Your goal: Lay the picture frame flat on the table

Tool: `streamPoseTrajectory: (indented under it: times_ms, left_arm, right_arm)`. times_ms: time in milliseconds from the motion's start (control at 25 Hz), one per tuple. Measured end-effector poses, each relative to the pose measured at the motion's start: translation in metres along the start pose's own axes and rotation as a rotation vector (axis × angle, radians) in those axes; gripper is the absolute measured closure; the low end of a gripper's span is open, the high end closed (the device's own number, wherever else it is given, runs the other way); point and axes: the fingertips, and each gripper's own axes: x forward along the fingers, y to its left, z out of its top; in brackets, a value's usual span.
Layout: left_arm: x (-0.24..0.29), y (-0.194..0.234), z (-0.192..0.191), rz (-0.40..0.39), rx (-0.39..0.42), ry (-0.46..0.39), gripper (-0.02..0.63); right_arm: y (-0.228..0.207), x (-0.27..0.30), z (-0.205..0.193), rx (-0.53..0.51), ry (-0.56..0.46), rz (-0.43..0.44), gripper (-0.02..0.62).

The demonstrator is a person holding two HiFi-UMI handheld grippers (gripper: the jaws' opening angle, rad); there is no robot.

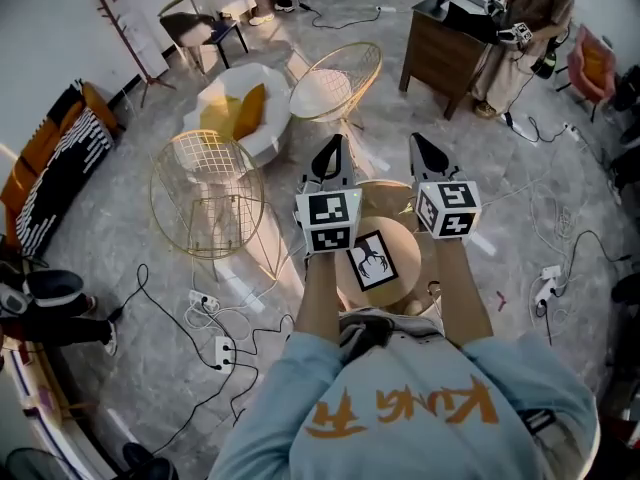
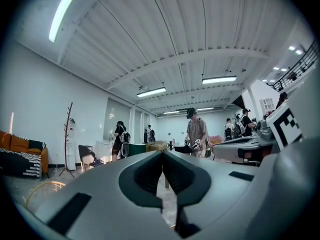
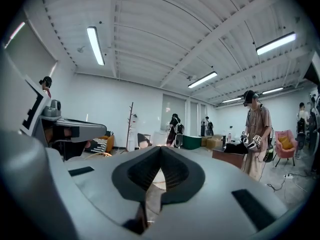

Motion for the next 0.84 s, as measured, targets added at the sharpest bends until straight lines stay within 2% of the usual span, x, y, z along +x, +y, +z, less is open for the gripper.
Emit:
streamPoseTrajectory:
  times_ms: [840]
  left_arm:
    - [0.021, 0.018, -0.01, -0.007, -0.048, -0.002, 0.586]
  right_arm:
    - [0.0, 0.017, 0.003, -0.038, 0.0, -0.004, 0.597]
